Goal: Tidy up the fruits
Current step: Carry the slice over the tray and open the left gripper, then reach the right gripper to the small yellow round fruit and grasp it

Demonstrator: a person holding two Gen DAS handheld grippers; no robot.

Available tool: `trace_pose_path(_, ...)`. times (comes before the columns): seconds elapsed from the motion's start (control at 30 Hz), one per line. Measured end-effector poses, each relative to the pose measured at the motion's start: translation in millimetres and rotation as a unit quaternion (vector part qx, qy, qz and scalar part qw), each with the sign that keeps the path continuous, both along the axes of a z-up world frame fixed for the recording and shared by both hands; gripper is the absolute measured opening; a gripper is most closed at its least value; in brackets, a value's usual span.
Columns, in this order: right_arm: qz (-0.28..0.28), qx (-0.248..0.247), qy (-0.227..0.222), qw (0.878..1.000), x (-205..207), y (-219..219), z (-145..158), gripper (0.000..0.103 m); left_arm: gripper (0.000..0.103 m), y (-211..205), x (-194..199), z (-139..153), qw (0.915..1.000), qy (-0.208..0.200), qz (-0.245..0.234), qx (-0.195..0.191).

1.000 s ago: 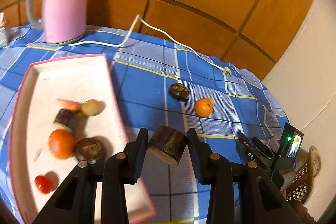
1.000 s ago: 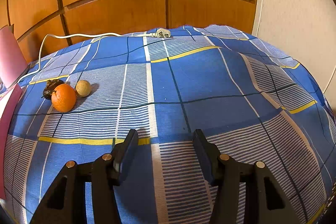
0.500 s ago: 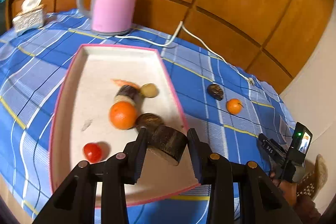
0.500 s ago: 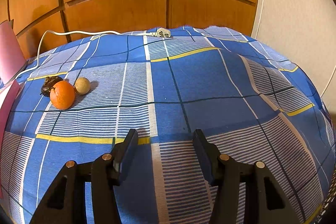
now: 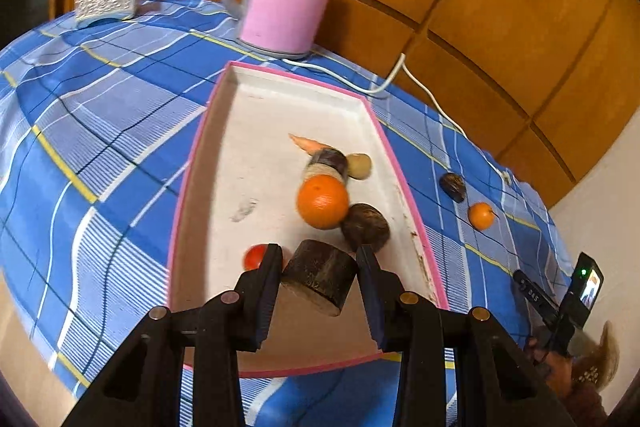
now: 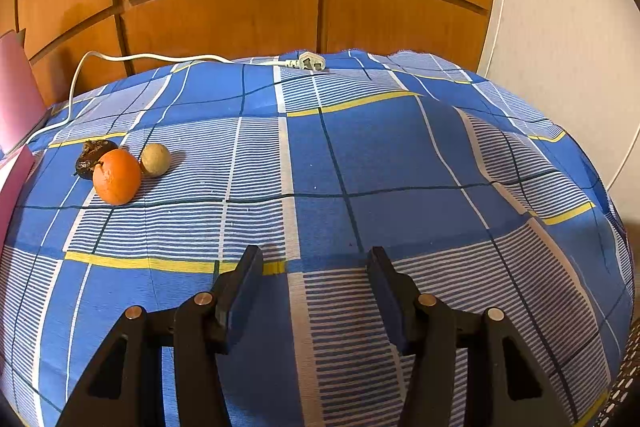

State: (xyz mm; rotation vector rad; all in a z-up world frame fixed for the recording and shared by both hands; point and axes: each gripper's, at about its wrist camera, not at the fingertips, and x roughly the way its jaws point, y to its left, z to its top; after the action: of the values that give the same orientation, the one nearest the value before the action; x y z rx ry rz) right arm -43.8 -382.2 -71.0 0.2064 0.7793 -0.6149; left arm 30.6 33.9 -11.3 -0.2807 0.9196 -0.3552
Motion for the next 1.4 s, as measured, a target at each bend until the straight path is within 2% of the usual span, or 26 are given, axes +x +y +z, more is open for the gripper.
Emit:
trace_pose_path(0.23,0.0,-0.002,0.0,1.0,0,1,0,0.055,0.039,5,8,-2,0.9999,0.0,0.015,0.004)
trace_pose_path(0.5,0.0,-0.002,0.0,1.0,0,1,0,0.055,0.039,0,31,-8,0.9983,-0.009,0.036,0.045)
trace_pose_path(0.57,-0.001,-0.002,0.001,1.0,0,1,0,0.055,0.039,1,34,-10,0.9981,-0.006,0.04,0.045)
trace_pose_path(0.67,-0.001,-0.002,0.001,1.0,0,1,0,0.055,0.044,3,35,-13,0.9972,-0.006,0.051,0.054)
trace_pose_path(0.7,-0.001,-0.003,0.001,1.0,0,1,0,0.055,0.053,3,35,-14,0.9972,-0.006,0.052,0.053)
trace_pose_path(0.73,-0.001,-0.003,0.001,1.0,0,1,0,0.055,0.057,3,34,-14,0.9969,-0.006,0.056,0.054)
trace_pose_path(0.97,-0.001,-0.003,0.001,1.0,0,1,0,0.055,0.06,5,29,-11,0.9957,-0.01,0.071,0.06)
trace_pose_path(1.1,-0.001,-0.003,0.001,1.0,0,1,0,0.055,0.07,8,21,-8,0.994,-0.017,0.087,0.063)
trace_pose_path(1.4,-0.001,-0.004,0.001,1.0,0,1,0,0.055,0.071,11,8,-5,0.9929,-0.021,0.099,0.062)
